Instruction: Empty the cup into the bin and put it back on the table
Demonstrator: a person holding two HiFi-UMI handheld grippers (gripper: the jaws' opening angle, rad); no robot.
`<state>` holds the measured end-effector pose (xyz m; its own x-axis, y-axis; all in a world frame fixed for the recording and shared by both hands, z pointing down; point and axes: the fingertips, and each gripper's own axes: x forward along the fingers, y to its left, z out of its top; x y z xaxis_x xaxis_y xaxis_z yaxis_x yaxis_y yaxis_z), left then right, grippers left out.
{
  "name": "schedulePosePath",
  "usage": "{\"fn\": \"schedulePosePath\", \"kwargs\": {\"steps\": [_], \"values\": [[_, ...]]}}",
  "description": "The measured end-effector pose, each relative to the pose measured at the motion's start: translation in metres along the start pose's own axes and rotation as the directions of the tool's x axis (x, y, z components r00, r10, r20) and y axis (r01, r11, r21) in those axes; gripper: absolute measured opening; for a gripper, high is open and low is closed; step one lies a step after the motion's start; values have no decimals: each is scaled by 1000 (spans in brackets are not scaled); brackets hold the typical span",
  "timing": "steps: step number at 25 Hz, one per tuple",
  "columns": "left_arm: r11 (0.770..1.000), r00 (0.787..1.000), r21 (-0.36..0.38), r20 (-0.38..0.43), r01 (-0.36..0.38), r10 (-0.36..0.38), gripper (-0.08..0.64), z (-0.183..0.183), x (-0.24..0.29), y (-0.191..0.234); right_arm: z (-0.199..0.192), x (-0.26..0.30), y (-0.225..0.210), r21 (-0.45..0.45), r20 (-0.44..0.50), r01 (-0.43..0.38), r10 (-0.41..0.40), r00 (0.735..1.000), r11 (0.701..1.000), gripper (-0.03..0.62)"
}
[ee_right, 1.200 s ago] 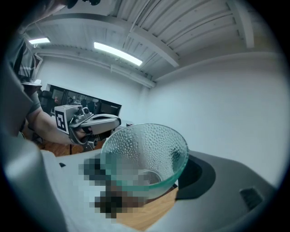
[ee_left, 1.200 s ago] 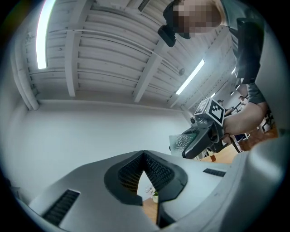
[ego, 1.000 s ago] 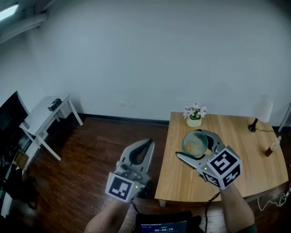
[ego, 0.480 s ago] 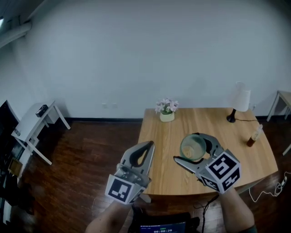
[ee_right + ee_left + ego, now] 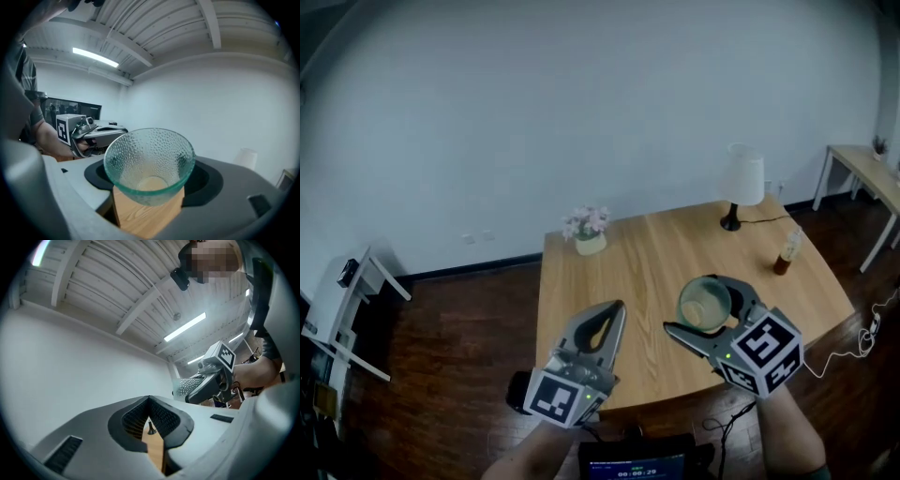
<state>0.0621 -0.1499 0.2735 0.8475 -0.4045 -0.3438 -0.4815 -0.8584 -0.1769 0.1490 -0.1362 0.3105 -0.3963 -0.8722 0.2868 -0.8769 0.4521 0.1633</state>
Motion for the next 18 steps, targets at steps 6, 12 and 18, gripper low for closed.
{"fn": "schedulePosePath", "kwargs": {"steps": [6, 12, 18], "values": [[995, 998, -80, -23, 52, -54, -8, -23, 48, 5, -14, -7, -44, 45, -47, 107, -105, 993, 993, 396], [986, 993, -142, -66, 85, -95, -8, -55, 84, 12, -30, 3, -80, 91, -98, 182, -173, 980, 979, 396], [977, 988, -199, -117, 77, -102, -8, -84, 105, 22, -47, 13, -111, 120, -135, 219, -203, 970, 968, 396]]}}
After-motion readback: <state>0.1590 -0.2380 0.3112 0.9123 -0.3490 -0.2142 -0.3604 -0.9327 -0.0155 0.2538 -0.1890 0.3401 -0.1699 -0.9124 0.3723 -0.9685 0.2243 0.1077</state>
